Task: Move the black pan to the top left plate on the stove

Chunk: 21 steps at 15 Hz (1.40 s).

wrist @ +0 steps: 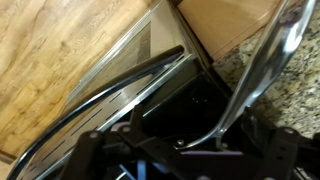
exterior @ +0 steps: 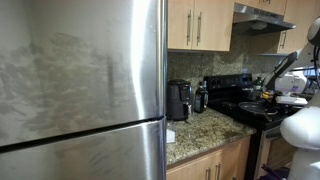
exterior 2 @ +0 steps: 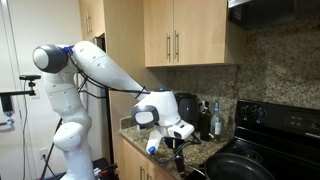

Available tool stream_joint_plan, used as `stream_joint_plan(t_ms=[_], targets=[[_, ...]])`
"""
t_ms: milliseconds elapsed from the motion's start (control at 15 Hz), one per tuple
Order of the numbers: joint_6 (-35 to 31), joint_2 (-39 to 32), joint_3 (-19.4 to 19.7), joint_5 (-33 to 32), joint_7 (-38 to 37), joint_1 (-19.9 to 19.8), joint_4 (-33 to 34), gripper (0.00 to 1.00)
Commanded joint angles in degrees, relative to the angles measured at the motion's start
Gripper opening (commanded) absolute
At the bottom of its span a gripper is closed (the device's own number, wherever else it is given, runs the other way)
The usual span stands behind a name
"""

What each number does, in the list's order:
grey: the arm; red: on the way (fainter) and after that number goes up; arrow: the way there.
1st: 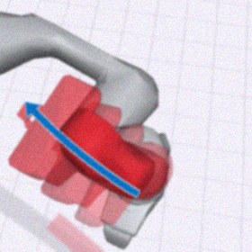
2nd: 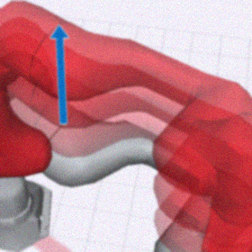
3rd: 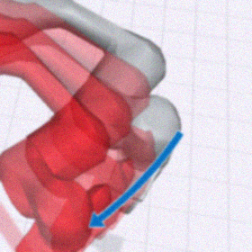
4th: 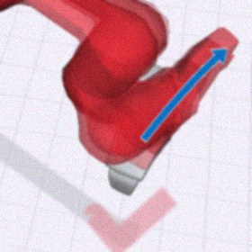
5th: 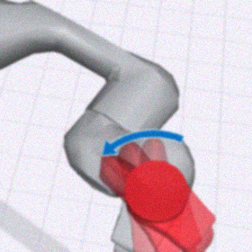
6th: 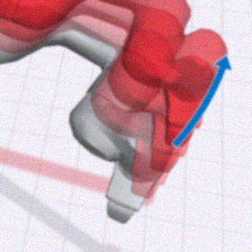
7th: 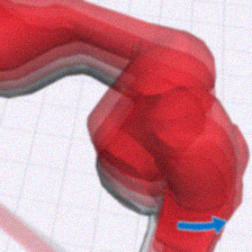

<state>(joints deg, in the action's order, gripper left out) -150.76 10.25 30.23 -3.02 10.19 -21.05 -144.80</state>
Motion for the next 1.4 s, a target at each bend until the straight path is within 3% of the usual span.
stream_joint_plan(t_ms=[0, 200, 400, 600, 667, 1000, 1200, 1333], targets=[[-0.8, -1.1, -1.9, 0.4, -0.8, -1.5, 0.0, 1.0], [0.6, 0.7, -2.1, 5.1, -0.3, -0.2, 0.3, 1.0], [-1.1, -2.5, -3.1, 10.2, -4.0, 0.5, 2.4, 1.0], [-2.8, -8.1, -5.0, 7.4, -11.3, -0.8, 3.8, 1.0], [-1.4, -3.0, -4.5, 8.1, -8.0, -0.7, 1.8, 1.0], [-2.1, -8.7, -5.6, 7.6, -11.2, -0.4, 3.1, 1.0], [-0.2, -8.7, -6.6, 12.2, -8.2, 0.8, 1.6, 1.0], [-1.7, -8.5, -7.4, 10.0, -10.3, 0.6, 1.0, 1.0]])
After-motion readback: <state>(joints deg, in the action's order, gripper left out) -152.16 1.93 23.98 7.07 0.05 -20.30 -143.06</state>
